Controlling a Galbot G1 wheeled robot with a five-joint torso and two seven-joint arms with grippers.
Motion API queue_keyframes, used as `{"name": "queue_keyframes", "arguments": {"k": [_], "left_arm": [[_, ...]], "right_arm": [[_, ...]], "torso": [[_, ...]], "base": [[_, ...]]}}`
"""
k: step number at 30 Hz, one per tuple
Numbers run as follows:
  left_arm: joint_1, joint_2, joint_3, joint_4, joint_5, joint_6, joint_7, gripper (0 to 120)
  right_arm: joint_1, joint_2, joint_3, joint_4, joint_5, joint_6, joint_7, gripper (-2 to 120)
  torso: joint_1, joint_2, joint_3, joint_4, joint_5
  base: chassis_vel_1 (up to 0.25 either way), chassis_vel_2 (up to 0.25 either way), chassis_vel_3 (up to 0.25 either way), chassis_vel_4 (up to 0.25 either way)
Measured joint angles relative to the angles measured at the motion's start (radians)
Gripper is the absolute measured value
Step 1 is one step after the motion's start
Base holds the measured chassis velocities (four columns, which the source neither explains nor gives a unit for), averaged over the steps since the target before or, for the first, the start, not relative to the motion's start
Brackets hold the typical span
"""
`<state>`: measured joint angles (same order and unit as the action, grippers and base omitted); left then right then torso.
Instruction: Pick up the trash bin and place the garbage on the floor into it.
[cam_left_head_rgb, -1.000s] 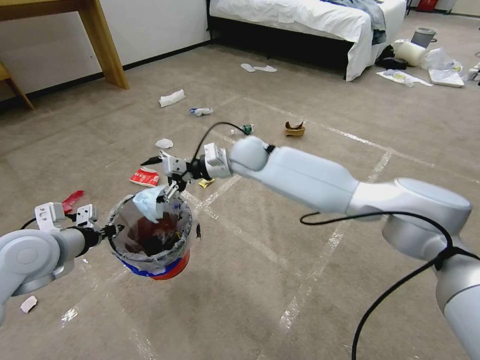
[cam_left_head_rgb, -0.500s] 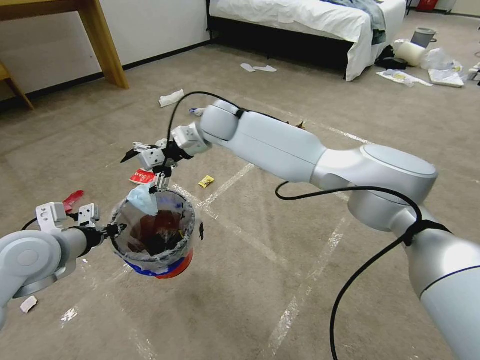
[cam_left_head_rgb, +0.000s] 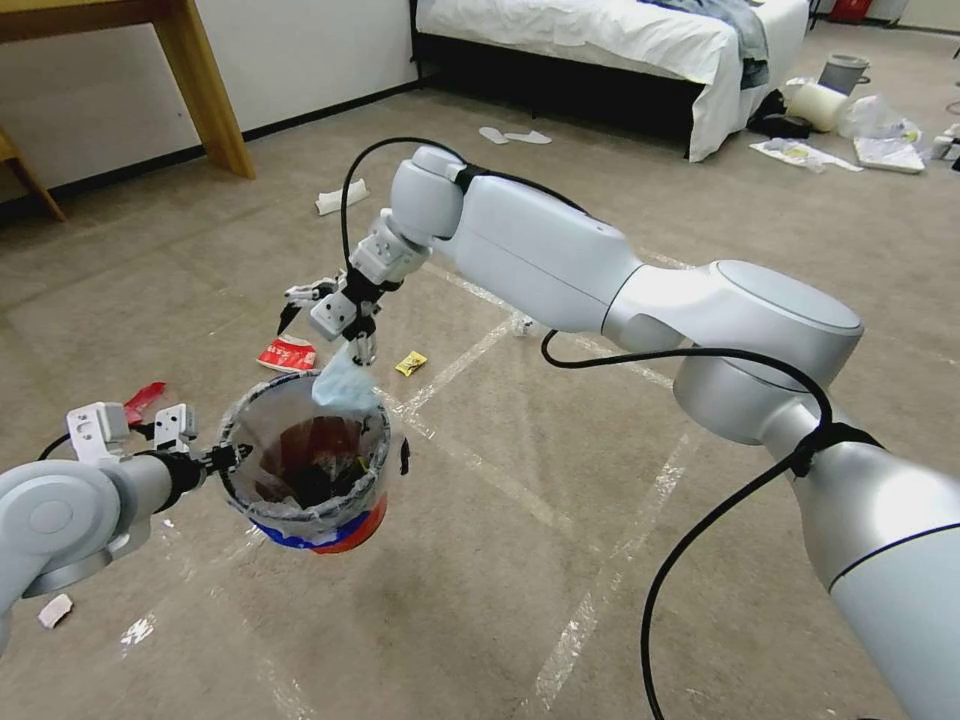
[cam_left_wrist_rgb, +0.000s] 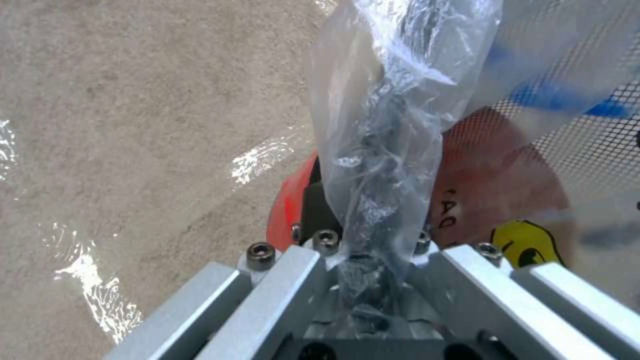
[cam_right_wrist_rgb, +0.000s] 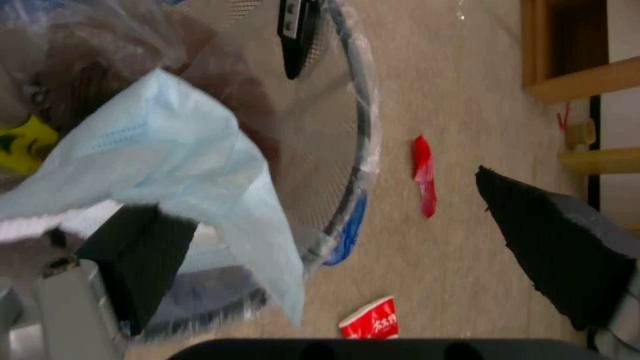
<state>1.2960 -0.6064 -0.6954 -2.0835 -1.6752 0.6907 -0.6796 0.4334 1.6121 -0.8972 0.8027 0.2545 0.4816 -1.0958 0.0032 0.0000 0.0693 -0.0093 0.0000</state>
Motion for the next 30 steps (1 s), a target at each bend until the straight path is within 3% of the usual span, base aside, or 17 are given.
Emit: {"name": "queue_keyframes", "arguments": {"k": [7, 17, 21, 24, 30], "left_arm": [[-0.001, -0.001, 0.000, -0.001, 0.000, -0.001, 0.000, 0], [-0.006, 0.002, 0.002, -0.001, -0.001, -0.002, -0.001, 0], [-0.006, 0.001, 0.002, -0.001, -0.001, -0.003, -0.002, 0], [-0.006, 0.000, 0.003, -0.002, -0.002, -0.003, -0.003, 0], [-0.005, 0.004, 0.002, -0.005, -0.004, -0.005, -0.006, 0]], "right_arm": [[0.000, -0.002, -0.004, 0.014, -0.026, 0.016, 0.005, 100], [0.027, -0.003, 0.037, 0.085, -0.213, 0.096, 0.043, 100], [0.017, -0.003, 0.029, 0.094, -0.195, 0.095, 0.059, 100], [0.012, -0.003, -0.015, 0.093, -0.097, 0.054, 0.082, 100], [0.000, -0.004, -0.025, 0.087, -0.093, 0.059, 0.087, 100]], "torso": [[0.000, 0.000, 0.000, -0.0004, 0.0001], [0.000, 0.000, 0.000, -0.0002, -0.0002], [0.000, 0.000, 0.000, -0.0002, -0.0001], [0.000, 0.000, 0.000, -0.0003, -0.0002], [0.000, 0.000, 0.000, -0.0005, -0.0001]], "base": [[0.000, 0.000, 0.000, 0.000], [0.000, 0.000, 0.000, 0.000], [0.000, 0.000, 0.000, 0.000], [0.000, 0.000, 0.000, 0.000], [0.000, 0.000, 0.000, 0.000]]}}
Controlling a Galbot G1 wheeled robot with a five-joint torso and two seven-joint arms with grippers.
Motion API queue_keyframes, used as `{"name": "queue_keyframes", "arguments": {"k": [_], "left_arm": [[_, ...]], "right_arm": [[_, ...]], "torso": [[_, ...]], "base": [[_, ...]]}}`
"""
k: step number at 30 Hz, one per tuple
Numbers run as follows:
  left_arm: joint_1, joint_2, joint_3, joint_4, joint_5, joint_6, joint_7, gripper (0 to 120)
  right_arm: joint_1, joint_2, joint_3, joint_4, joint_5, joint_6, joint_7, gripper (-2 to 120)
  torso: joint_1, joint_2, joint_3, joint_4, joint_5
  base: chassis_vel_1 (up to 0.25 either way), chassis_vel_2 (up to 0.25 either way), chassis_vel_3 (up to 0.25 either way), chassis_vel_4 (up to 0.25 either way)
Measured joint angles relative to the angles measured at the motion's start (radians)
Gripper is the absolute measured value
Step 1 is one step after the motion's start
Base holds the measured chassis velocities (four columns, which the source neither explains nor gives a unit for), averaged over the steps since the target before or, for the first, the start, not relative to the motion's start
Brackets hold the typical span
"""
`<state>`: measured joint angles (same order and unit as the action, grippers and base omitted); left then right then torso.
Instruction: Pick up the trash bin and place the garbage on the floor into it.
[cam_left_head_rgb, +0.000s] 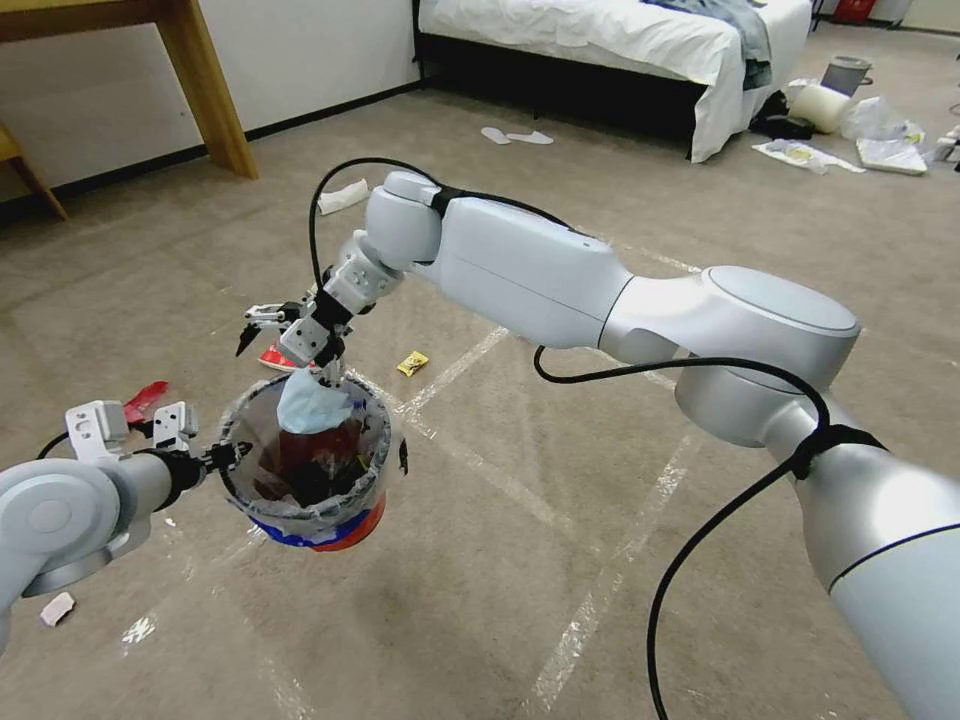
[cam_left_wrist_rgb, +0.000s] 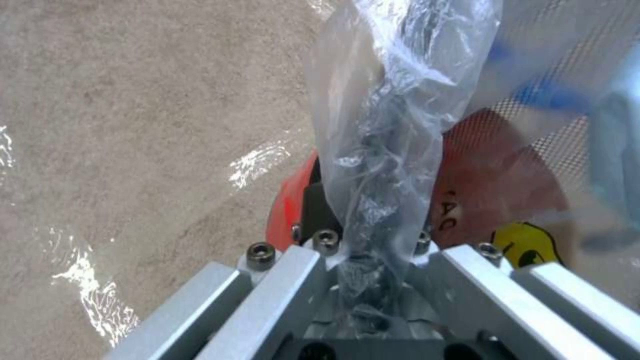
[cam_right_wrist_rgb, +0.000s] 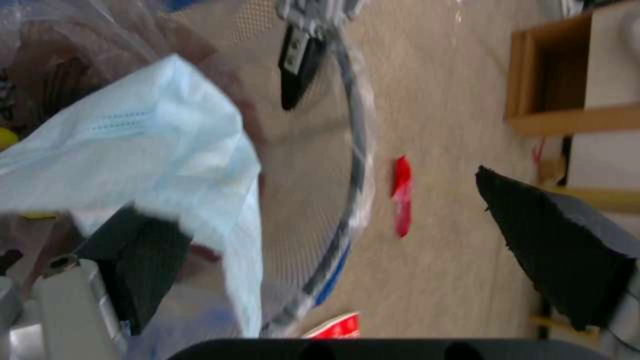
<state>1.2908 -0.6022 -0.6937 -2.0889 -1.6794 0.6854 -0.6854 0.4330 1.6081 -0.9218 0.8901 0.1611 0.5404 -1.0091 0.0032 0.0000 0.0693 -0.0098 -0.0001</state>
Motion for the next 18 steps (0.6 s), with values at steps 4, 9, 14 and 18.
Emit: {"name": "queue_keyframes", "arguments": {"k": [4, 9, 14, 18], "left_arm": [[0.000, 0.003, -0.002, 0.002, -0.001, 0.000, 0.000, 0], [-0.004, 0.005, -0.002, 0.006, -0.001, 0.000, 0.000, 0], [-0.008, 0.004, 0.002, 0.008, -0.001, 0.000, 0.000, 0], [-0.010, 0.003, 0.006, 0.008, -0.003, 0.000, -0.001, 0]], "right_arm": [[-0.004, 0.000, 0.027, 0.028, -0.093, 0.032, 0.005, 100], [-0.006, 0.000, 0.047, 0.060, -0.176, 0.051, 0.012, 100], [0.000, 0.000, 0.047, 0.047, -0.126, 0.043, 0.025, 100], [0.006, 0.000, 0.046, 0.009, -0.041, -0.007, 0.048, 100]], "torso": [[0.000, 0.000, 0.000, 0.0000, 0.0001], [0.000, 0.000, 0.000, 0.0002, 0.0001], [0.000, 0.000, 0.000, 0.0001, 0.0001], [0.000, 0.000, 0.000, 0.0001, 0.0001]], "base": [[0.000, 0.000, 0.000, 0.000], [0.000, 0.000, 0.000, 0.000], [0.000, 0.000, 0.000, 0.000], [0.000, 0.000, 0.000, 0.000]]}}
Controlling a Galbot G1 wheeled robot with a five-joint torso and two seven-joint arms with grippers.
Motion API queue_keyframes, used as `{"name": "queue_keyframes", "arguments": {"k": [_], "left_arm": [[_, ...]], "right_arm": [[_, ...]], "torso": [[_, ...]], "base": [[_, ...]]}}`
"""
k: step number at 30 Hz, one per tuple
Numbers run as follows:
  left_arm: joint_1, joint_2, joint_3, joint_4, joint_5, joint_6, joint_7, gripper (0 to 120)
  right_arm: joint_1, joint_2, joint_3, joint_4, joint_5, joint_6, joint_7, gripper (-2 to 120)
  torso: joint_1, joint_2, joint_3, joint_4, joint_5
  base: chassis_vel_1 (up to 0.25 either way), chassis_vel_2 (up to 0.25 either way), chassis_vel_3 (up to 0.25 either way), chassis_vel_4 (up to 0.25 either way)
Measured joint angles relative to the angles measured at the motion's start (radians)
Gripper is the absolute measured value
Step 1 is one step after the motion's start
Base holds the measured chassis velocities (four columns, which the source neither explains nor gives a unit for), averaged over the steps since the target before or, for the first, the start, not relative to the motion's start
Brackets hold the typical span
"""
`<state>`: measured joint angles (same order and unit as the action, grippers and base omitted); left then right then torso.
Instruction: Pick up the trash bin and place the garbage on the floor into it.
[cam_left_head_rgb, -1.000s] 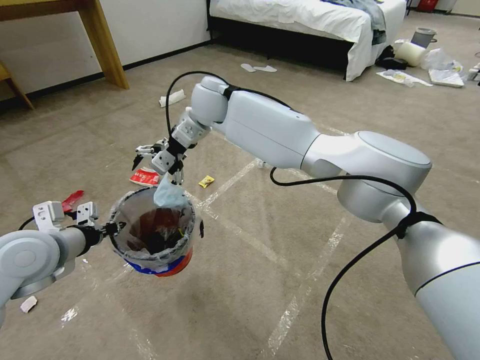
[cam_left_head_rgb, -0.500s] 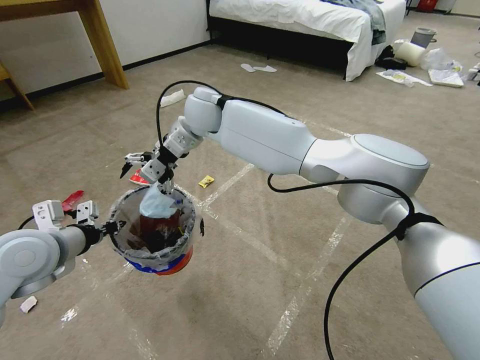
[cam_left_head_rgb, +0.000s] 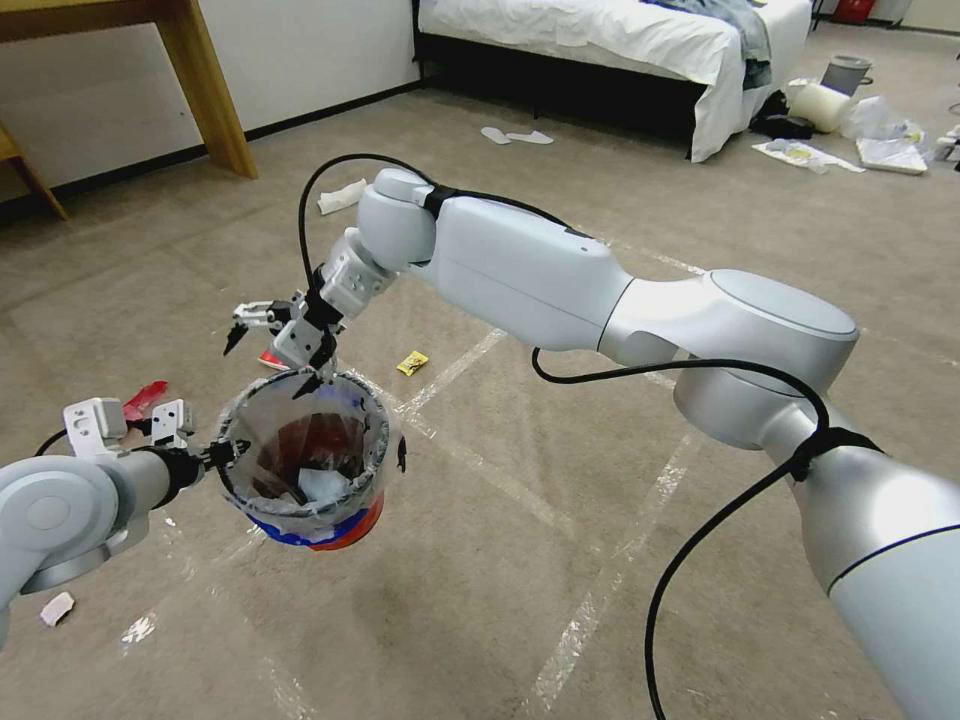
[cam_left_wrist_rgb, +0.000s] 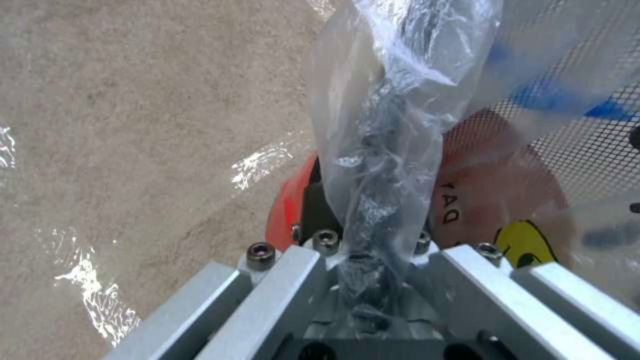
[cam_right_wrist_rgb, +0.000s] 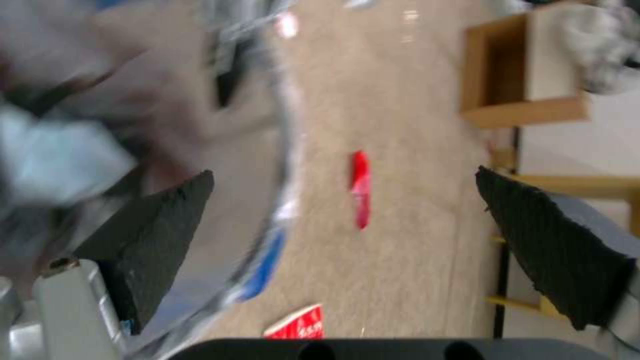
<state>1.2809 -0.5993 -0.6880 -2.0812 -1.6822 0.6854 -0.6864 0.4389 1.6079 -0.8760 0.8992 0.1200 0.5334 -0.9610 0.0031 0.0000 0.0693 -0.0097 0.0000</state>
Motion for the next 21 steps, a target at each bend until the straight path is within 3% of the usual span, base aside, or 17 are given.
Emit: {"name": "queue_keyframes", "arguments": {"k": [2, 3, 4, 5, 7, 13, 14, 15, 17, 18, 20, 21], "left_arm": [[0.002, 0.003, 0.000, 0.000, -0.006, 0.002, -0.004, 0], [0.006, 0.011, -0.006, 0.002, -0.013, 0.004, -0.005, 0], [0.009, 0.016, -0.010, 0.005, -0.017, 0.005, -0.006, 0], [0.009, 0.016, -0.010, 0.005, -0.017, 0.005, -0.006, 0], [0.011, 0.023, -0.015, 0.013, -0.021, 0.005, -0.007, 0], [0.007, 0.028, -0.013, 0.019, -0.024, 0.005, -0.009, 0], [0.003, 0.029, -0.007, 0.021, -0.026, 0.005, -0.010, 0], [0.003, 0.029, -0.007, 0.021, -0.026, 0.005, -0.010, 0], [-0.003, 0.027, 0.001, 0.023, -0.025, 0.005, -0.011, 0], [-0.003, 0.027, 0.001, 0.023, -0.025, 0.005, -0.011, 0], [-0.005, 0.021, 0.004, 0.024, -0.023, 0.005, -0.011, 0], [-0.005, 0.021, 0.004, 0.024, -0.023, 0.005, -0.011, 0]], "right_arm": [[-0.003, 0.000, 0.003, -0.002, 0.060, -0.030, 0.037, 100], [-0.020, 0.000, -0.001, 0.021, 0.220, -0.079, 0.128, 100], [-0.040, -0.001, 0.013, 0.038, 0.301, -0.110, 0.188, 100], [-0.040, -0.001, 0.013, 0.038, 0.301, -0.110, 0.188, 100], [-0.097, -0.046, 0.088, 0.050, 0.381, -0.144, 0.302, 100], [-0.193, -0.155, 0.214, 0.081, 0.440, -0.190, 0.471, 100], [-0.241, -0.202, 0.266, 0.096, 0.448, -0.200, 0.556, 100], [-0.241, -0.202, 0.266, 0.096, 0.448, -0.200, 0.556, 100], [-0.352, -0.265, 0.369, 0.145, 0.471, -0.220, 0.714, 100], [-0.352, -0.265, 0.369, 0.145, 0.471, -0.220, 0.714, 100], [-0.463, -0.311, 0.471, 0.219, 0.508, -0.250, 0.839, 100], [-0.463, -0.311, 0.471, 0.219, 0.508, -0.250, 0.839, 100]], "torso": [[0.000, 0.000, 0.000, -0.0002, 0.0000], [0.000, 0.000, 0.000, -0.0001, 0.0000], [0.000, 0.000, 0.000, 0.0004, 0.0000], [0.000, 0.000, 0.000, 0.0004, 0.0000], [0.000, 0.000, 0.000, 0.0010, -0.0002], [0.000, 0.000, 0.000, -0.0002, 0.0003], [0.000, 0.000, 0.000, -0.0013, 0.0004], [0.000, 0.000, 0.000, -0.0013, 0.0004], [0.000, 0.000, 0.000, -0.0003, 0.0005], [0.000, 0.000, 0.000, -0.0003, 0.0005], [0.000, 0.000, 0.000, 0.0002, 0.0005], [0.000, 0.000, 0.000, 0.0002, 0.0005]], "base": [[0.000, 0.000, 0.000, 0.000], [0.000, 0.000, 0.000, 0.000], [0.000, 0.000, 0.000, 0.000], [0.000, 0.000, 0.000, 0.000], [0.000, 0.000, 0.000, 0.000], [0.000, 0.000, 0.000, 0.000], [0.000, 0.000, 0.000, 0.000], [0.000, 0.000, 0.000, 0.000], [0.000, 0.000, 0.000, 0.000], [0.000, 0.000, 0.000, 0.000], [0.000, 0.000, 0.000, 0.000], [0.000, 0.000, 0.000, 0.000]]}}
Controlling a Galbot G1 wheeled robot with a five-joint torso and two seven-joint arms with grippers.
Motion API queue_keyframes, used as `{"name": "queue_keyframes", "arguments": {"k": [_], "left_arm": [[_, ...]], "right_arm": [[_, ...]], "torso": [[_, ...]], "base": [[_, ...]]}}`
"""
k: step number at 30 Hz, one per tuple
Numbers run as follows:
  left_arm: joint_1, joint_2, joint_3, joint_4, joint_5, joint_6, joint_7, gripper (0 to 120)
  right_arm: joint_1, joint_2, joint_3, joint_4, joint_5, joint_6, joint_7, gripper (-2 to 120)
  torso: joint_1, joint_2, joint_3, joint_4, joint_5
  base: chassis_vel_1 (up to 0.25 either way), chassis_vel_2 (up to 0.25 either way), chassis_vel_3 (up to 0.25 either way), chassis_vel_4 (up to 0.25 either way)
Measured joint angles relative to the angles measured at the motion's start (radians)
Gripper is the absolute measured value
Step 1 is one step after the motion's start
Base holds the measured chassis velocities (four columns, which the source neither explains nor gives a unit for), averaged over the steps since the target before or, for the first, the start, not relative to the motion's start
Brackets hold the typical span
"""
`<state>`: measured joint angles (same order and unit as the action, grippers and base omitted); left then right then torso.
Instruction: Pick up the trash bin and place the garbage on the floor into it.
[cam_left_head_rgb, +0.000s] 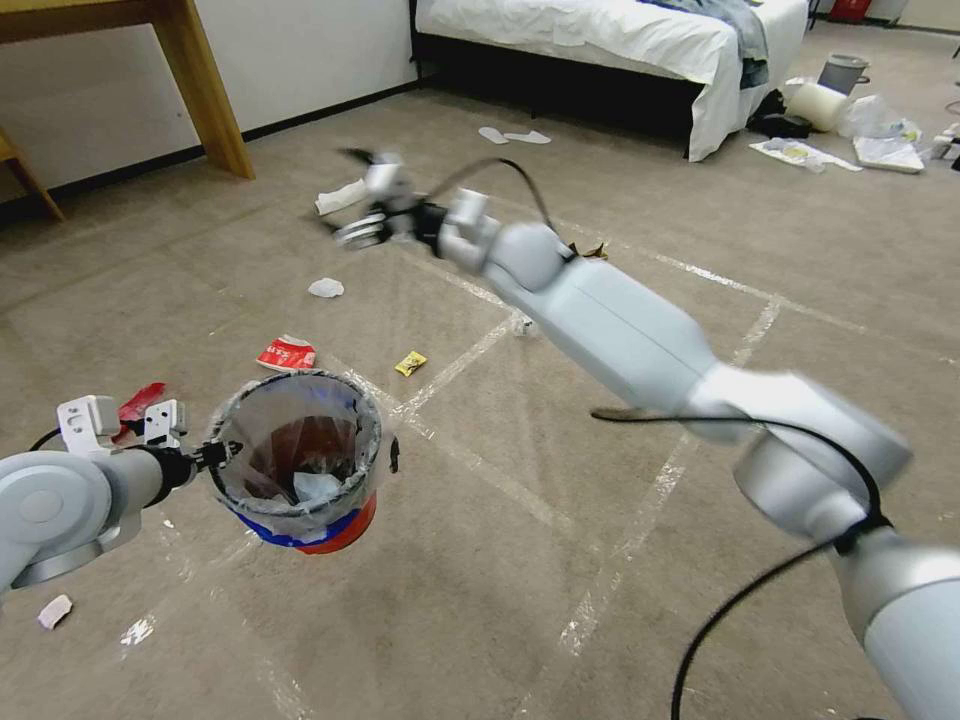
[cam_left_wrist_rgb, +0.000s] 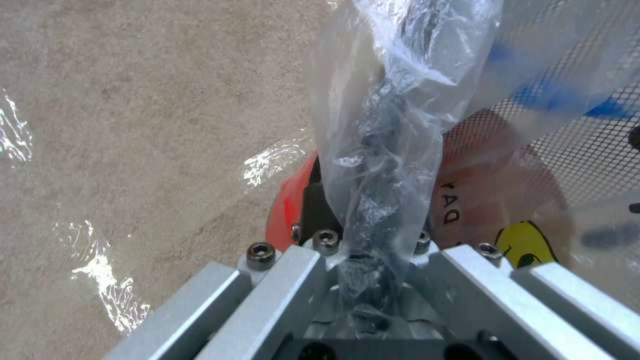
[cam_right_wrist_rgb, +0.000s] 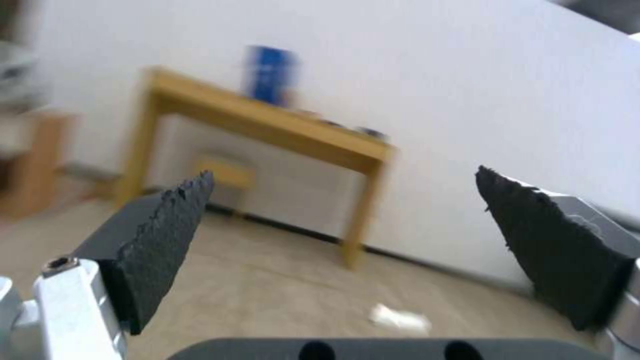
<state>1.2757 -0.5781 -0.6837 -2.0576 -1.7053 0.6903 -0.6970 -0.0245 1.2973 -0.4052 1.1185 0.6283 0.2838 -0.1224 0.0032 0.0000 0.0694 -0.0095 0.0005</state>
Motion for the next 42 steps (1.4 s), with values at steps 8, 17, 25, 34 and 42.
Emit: {"name": "queue_keyframes", "arguments": {"k": [8, 17, 25, 34, 42], "left_arm": [[0.010, -0.006, -0.007, 0.002, 0.007, 0.001, 0.001, 0], [0.012, -0.017, -0.007, -0.001, 0.009, 0.000, -0.017, 0], [0.009, -0.025, -0.018, 0.016, 0.012, 0.001, -0.015, 0], [0.033, -0.051, -0.036, 0.010, 0.019, 0.015, -0.037, 0], [0.053, -0.037, -0.085, 0.003, -0.001, 0.040, -0.063, 0]], "right_arm": [[-0.237, -0.080, 0.236, 0.188, -0.040, -0.012, 0.203, 100], [-0.541, -0.251, 0.446, 0.401, -0.062, -0.024, 0.226, 100], [-0.806, -0.279, 0.609, 0.554, -0.111, -0.014, 0.209, 100], [-1.033, -0.158, 0.785, 0.657, -0.234, 0.007, 0.218, 100], [-1.191, -0.074, 0.858, 0.727, -0.341, 0.050, 0.183, 100]], "torso": [[0.000, 0.000, 0.000, -0.0003, -0.0002], [0.000, 0.000, 0.000, -0.0008, -0.0002], [0.000, 0.000, 0.000, -0.0001, -0.0003], [0.000, 0.000, 0.000, 0.0001, -0.0006], [0.000, 0.000, 0.000, -0.0005, -0.0006]], "base": [[0.000, 0.000, 0.000, 0.000], [0.000, 0.000, 0.000, 0.000], [0.000, 0.000, 0.000, 0.000], [0.000, 0.000, 0.000, 0.000], [0.000, 0.000, 0.000, 0.000]]}}
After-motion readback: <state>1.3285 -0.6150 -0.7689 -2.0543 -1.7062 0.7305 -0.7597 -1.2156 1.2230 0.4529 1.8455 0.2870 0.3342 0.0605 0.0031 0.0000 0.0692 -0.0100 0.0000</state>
